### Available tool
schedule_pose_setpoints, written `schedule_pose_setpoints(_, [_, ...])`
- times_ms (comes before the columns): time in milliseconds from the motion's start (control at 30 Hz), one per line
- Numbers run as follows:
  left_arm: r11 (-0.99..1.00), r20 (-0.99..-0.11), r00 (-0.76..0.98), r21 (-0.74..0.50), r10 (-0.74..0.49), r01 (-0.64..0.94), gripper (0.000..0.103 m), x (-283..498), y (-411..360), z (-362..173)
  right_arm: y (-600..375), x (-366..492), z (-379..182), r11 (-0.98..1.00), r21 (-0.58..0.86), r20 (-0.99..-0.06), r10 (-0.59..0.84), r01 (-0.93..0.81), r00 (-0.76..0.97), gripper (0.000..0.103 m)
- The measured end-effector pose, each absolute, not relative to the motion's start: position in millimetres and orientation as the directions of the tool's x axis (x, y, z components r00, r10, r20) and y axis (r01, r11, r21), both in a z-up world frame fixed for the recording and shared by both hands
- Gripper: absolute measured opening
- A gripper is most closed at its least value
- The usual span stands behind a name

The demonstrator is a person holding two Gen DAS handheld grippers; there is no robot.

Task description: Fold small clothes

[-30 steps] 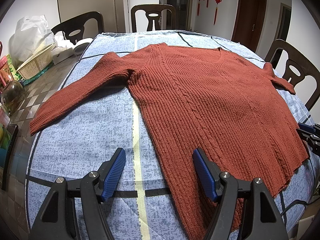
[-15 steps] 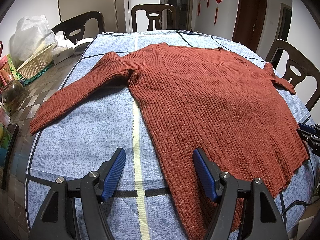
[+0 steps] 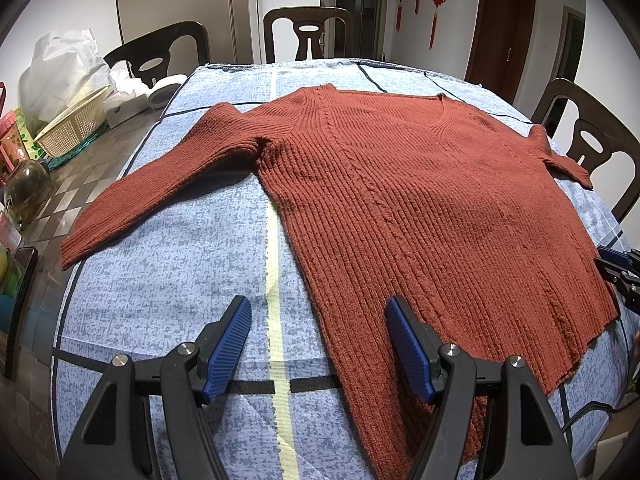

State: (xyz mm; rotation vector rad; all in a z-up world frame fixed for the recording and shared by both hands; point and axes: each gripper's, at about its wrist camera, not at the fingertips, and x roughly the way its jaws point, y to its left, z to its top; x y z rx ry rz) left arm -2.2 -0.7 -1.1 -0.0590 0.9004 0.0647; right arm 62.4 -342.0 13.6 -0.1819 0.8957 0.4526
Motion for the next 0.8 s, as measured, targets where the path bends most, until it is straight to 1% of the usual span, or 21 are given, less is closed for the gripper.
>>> schedule_pose_setpoints(800, [0.996,-0.789,0.613,-0.02,0.04,-0.091,0.072,-2.5,-3.1,-2.4,-337.1,60.1,14.8,0.894,0.016,-0.793,0.285,-0.448,0.539,0.036])
